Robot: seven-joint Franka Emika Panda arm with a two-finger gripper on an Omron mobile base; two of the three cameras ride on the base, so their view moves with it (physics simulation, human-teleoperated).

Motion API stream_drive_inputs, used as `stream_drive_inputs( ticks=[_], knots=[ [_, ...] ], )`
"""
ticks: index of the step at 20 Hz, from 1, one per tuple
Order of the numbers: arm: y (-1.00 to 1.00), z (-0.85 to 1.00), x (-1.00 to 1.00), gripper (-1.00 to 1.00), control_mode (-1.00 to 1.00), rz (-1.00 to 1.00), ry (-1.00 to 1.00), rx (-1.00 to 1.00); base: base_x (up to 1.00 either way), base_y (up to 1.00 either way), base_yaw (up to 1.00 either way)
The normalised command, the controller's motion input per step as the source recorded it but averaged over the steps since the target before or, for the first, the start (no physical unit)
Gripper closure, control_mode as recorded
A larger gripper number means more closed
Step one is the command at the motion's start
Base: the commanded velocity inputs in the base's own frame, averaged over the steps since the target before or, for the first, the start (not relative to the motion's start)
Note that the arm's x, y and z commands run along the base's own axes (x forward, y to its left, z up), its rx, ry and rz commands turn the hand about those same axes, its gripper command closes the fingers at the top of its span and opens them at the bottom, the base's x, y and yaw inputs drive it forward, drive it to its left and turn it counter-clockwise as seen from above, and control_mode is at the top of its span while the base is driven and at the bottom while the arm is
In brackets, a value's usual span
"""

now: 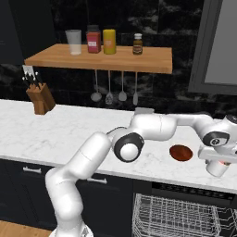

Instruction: Pick up the cup and bowl from the counter, place them in the dishwasher, and close the dishwasher door.

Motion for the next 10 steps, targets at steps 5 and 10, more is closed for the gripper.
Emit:
stream_drive_inputs(
  ticks=[5,10],
  knots=[
    [0.16,-0.39,-0.44,1.0,-1.0,-0.02,0.13,-0.03,0.0,0.0,0.0],
    [0.1,-0.2,-0.41,1.0,-1.0,0.01,-0.06,0.03,0.0,0.0,0.0]
  ],
)
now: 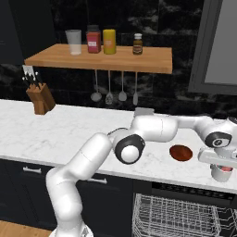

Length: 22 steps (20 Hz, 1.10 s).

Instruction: Pick up the cup and bowl from the counter, place them in the dishwasher, and close the dishwasher door.

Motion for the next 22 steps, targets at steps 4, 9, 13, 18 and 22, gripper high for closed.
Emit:
stream_drive_inputs(
  ticks=[4,9,13,18,22],
  knots=[
    [0.15,-0.26,-0.95,1.0,-1.0,0.01,-0.25,0.1,0.0,0.0,0.0],
    [0.39,-0.16,-0.96,1.0,-1.0,0.0,-0.22,0.02,0.0,0.0,0.0],
    [0.4,0.0,-1.0,1.0,-1.0,-0.02,-0.16,0.06,0.0,0.0,0.0],
    [0.88,-0.05,-1.0,1.0,-1.0,-0.06,-0.14,0.14,0.0,0.0,0.0],
    [0.7,-0.04,-1.0,1.0,-1.0,-0.05,-0.05,0.27,0.0,0.0,0.0]
  ],
)
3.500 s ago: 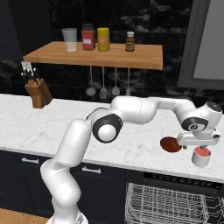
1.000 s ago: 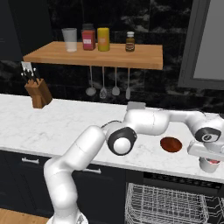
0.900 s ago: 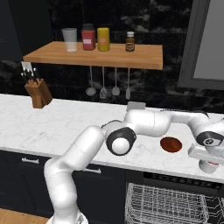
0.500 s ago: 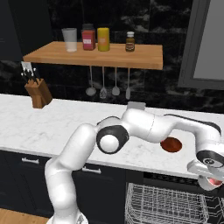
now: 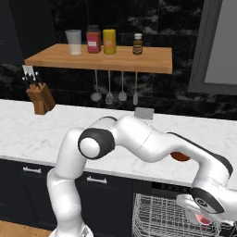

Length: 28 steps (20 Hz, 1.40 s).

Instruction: Pick up the cup and bowl from the counter, place them in the dishwasher, and close the dishwasher door.

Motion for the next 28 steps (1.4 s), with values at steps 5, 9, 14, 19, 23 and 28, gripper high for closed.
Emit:
stream_drive_inputs(
  ticks=[5,9,14,19,23,28],
  knots=[
    [0.56,-0.12,-0.97,1.0,-1.0,-0.01,-0.01,0.27,0.0,0.0,0.0],
    [0.69,-0.45,-0.46,1.0,-1.0,0.0,-0.02,0.18,0.0,0.0,0.0],
    [0.55,-0.56,0.01,1.0,-1.0,0.0,0.0,0.13,0.0,0.0,0.0],
    [0.22,-0.5,0.06,1.0,-1.0,0.0,-0.01,0.17,0.0,0.0,0.0],
    [0.14,-0.37,0.36,1.0,-1.0,0.0,0.0,0.12,0.0,0.0,0.0],
    [0.0,-0.14,0.42,1.0,-1.0,0.0,-0.02,0.03,0.0,0.0,0.0]
  ],
)
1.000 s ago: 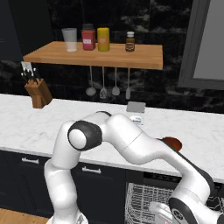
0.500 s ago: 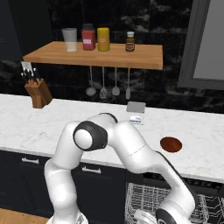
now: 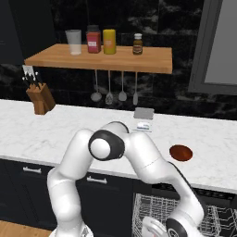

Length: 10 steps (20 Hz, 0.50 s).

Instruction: Pick up the cup and bowl from the counter, place them in the dishwasher, and close the dishwasher door.

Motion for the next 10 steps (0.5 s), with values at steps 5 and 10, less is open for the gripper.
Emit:
stream_drive_inputs(
  ticks=[5,10],
  knots=[
    [0.04,-0.52,0.46,1.0,-1.0,0.01,-0.03,0.0,0.0,0.0,0.0],
    [0.0,-0.4,0.49,1.0,-1.0,0.01,-0.09,0.0,0.0,0.0,0.0]
  ],
)
